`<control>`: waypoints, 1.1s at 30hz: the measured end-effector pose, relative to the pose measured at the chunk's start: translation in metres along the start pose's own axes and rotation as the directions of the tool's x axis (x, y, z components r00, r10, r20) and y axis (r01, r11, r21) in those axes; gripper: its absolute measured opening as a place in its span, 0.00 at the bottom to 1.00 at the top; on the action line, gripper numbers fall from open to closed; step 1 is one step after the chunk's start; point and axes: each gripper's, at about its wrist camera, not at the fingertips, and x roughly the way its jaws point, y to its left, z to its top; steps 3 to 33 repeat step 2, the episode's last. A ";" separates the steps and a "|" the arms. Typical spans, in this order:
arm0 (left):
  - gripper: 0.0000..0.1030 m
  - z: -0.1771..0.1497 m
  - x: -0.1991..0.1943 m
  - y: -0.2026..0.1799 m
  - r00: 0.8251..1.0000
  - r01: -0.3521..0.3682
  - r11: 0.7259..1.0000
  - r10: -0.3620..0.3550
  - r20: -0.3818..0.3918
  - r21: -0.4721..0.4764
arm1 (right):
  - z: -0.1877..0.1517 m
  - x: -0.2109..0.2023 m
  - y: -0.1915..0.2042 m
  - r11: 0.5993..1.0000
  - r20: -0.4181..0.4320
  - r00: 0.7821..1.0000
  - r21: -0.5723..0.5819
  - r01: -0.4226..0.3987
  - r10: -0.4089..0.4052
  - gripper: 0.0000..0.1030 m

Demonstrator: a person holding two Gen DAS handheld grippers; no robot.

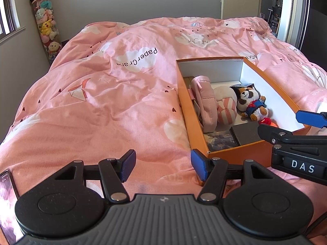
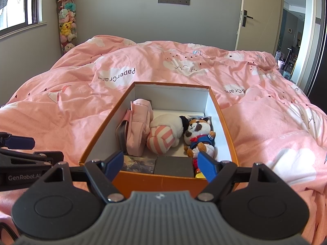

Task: Organize objects

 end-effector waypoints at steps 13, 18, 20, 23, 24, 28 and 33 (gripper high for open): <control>0.70 0.000 0.000 0.000 1.000 0.000 1.000 0.000 0.000 0.000 | 0.000 0.000 0.000 1.000 0.000 1.000 0.000 0.000 0.000 0.78; 0.70 0.000 0.000 0.000 1.000 0.000 1.000 0.000 0.000 0.000 | 0.000 0.000 0.000 1.000 0.000 1.000 0.000 0.000 0.000 0.78; 0.70 0.000 0.000 0.000 1.000 0.000 1.000 0.000 0.000 0.000 | 0.000 0.000 0.000 1.000 0.000 1.000 0.000 0.000 0.000 0.78; 0.70 0.000 0.000 0.000 1.000 0.000 1.000 0.000 0.000 0.000 | 0.000 0.000 0.000 1.000 0.000 1.000 0.000 0.000 0.000 0.78; 0.70 0.000 0.000 0.000 1.000 0.000 1.000 0.000 0.000 0.000 | 0.000 0.000 0.000 1.000 0.000 1.000 0.000 0.000 0.000 0.78; 0.70 0.000 0.000 0.000 1.000 0.000 1.000 0.000 0.000 0.000 | 0.000 0.000 0.000 1.000 0.000 1.000 0.000 0.000 0.000 0.78; 0.70 0.000 0.000 0.000 1.000 0.000 1.000 0.000 0.000 0.000 | 0.000 0.000 0.000 1.000 0.000 1.000 0.000 0.000 0.000 0.78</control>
